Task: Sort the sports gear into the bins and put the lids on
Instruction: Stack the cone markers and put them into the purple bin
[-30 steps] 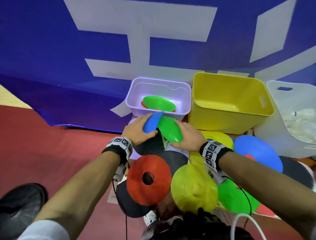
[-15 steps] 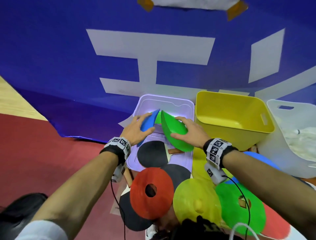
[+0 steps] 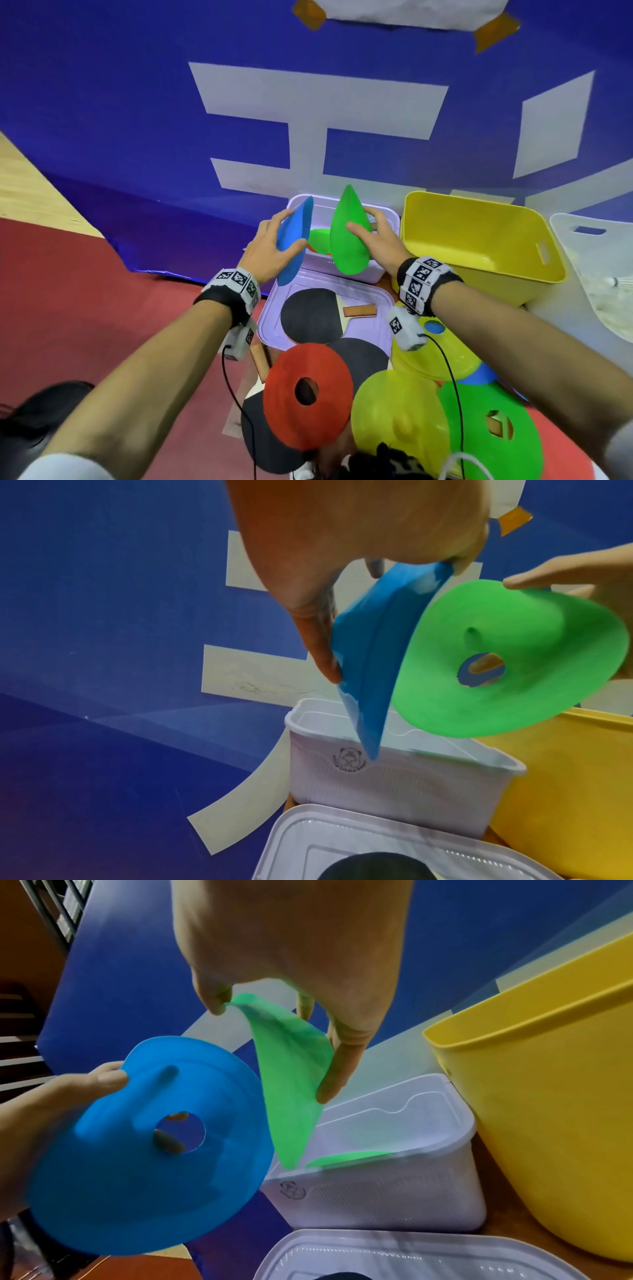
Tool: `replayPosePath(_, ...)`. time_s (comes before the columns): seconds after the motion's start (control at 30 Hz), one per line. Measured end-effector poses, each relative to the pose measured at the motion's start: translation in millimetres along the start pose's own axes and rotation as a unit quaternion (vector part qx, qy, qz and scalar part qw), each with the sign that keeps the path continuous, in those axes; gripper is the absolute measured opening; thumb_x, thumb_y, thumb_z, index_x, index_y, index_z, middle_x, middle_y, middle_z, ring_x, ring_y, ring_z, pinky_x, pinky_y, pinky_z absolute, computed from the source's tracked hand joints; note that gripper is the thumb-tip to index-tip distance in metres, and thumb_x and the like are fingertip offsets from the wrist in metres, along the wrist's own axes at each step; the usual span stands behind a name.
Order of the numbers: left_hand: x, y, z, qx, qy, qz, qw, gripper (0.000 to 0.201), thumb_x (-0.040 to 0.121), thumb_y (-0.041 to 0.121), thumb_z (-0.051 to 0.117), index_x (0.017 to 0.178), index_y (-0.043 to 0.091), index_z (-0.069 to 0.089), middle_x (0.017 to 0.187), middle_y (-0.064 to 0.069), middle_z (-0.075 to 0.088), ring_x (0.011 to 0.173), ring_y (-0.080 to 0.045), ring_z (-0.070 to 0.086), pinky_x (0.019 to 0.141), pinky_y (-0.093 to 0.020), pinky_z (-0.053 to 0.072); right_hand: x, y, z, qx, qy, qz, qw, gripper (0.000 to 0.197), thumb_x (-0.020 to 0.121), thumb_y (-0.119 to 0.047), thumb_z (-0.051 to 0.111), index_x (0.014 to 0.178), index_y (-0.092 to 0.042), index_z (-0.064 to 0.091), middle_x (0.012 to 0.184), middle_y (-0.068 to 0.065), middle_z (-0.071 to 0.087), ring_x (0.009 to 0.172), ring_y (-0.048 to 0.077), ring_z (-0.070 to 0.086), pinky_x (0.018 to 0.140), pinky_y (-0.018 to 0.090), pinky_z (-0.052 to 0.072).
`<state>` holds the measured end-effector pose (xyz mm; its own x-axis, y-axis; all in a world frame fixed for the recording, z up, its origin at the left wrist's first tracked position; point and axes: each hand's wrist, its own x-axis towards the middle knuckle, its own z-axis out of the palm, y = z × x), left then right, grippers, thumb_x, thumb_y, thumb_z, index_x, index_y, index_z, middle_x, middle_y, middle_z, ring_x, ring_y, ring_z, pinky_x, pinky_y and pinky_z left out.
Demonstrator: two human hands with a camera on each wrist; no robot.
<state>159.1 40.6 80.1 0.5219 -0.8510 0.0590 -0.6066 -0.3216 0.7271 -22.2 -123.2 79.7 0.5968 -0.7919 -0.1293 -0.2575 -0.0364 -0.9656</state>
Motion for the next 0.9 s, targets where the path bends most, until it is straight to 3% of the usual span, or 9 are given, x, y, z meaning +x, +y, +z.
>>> replayPosePath(0.1,7,-6,-2,-0.025,-0.006,-0.002,1.000,0.057,0.087,0.054,0.061,0.135,0.046,0.032,0.130,-0.002,0.046,0.105,-0.027,0.057,0.090,-0.051,0.051,18,4,10,0.043,0.002,0.026,0.999,0.058,0.083,-0.050,0.068,0.130,-0.037,0.037,0.120,0.001,0.064,0.104,0.019,0.067,0.095,0.047,0.053)
replayPosePath(0.2,17,-13,-4,-0.052,-0.020,-0.005,0.998,0.059,0.081,0.062,0.059,0.132,0.047,0.033,0.128,-0.002,0.048,0.104,-0.026,0.059,0.087,-0.052,0.053,34,2,20,0.043,0.006,0.036,0.998,0.060,0.088,-0.052,0.062,0.136,-0.036,0.031,0.128,0.002,0.062,0.108,0.018,0.065,0.096,0.045,0.052)
replayPosePath(0.33,32,-20,-6,-0.072,-0.034,-0.017,0.997,0.059,0.078,0.065,0.058,0.130,0.049,0.033,0.128,-0.002,0.049,0.107,-0.027,0.059,0.088,-0.053,0.053,61,7,28,-0.074,0.009,0.107,0.991,0.084,0.085,-0.073,0.044,0.152,-0.034,0.011,0.154,0.010,0.034,0.133,0.033,0.044,0.105,0.053,0.042)
replayPosePath(0.4,39,-23,-7,-0.083,-0.040,-0.025,0.995,0.055,0.082,0.059,0.060,0.130,0.048,0.034,0.127,-0.002,0.050,0.107,-0.025,0.059,0.089,-0.050,0.053,68,14,26,-0.152,0.037,0.129,0.979,0.083,0.091,-0.067,0.043,0.155,-0.026,0.008,0.156,0.018,0.026,0.135,0.038,0.040,0.109,0.049,0.038)
replayPosePath(0.47,45,-24,-6,-0.099,-0.045,-0.034,0.993,0.052,0.087,0.052,0.061,0.131,0.046,0.034,0.126,-0.001,0.052,0.105,-0.024,0.060,0.088,-0.046,0.053,65,18,24,-0.188,0.041,0.098,0.976,0.079,0.094,-0.056,0.050,0.155,-0.022,0.012,0.156,0.018,0.025,0.137,0.037,0.036,0.112,0.042,0.032)
replayPosePath(0.6,57,-20,1,-0.126,-0.060,-0.036,0.990,0.044,0.097,0.046,0.051,0.136,0.037,0.032,0.124,-0.003,0.056,0.101,-0.024,0.063,0.086,-0.046,0.053,58,24,25,-0.248,-0.017,0.019,0.968,0.082,0.092,-0.047,0.061,0.155,-0.021,0.014,0.159,0.011,0.023,0.141,0.031,0.033,0.113,0.041,0.029)
replayPosePath(0.7,63,-13,9,-0.152,-0.068,-0.039,0.985,0.040,0.101,0.040,0.044,0.138,0.033,0.032,0.122,-0.005,0.058,0.093,-0.019,0.063,0.086,-0.048,0.055,53,23,26,-0.222,-0.046,0.020,0.974,0.088,0.090,-0.044,0.065,0.155,-0.024,0.010,0.158,0.014,0.024,0.140,0.031,0.035,0.113,0.041,0.032)
replayPosePath(0.8,68,-6,18,-0.181,-0.074,-0.037,0.980,0.036,0.102,0.035,0.043,0.137,0.030,0.034,0.115,-0.008,0.062,0.092,-0.014,0.064,0.075,-0.029,0.056,52,24,23,-0.153,-0.056,0.067,0.984,0.089,0.091,-0.034,0.067,0.155,-0.027,0.006,0.151,0.016,0.034,0.134,0.032,0.043,0.103,0.036,0.038)
replayPosePath(0.9,71,-2,26,-0.217,-0.079,-0.043,0.972,0.030,0.104,0.028,0.040,0.134,0.029,0.034,0.100,0.006,0.061,0.088,-0.006,0.060,0.062,-0.010,0.048,54,27,19,-0.107,-0.041,0.103,0.988,0.093,0.089,-0.027,0.070,0.155,-0.029,0.005,0.140,0.016,0.042,0.123,0.033,0.052,0.096,0.039,0.044)
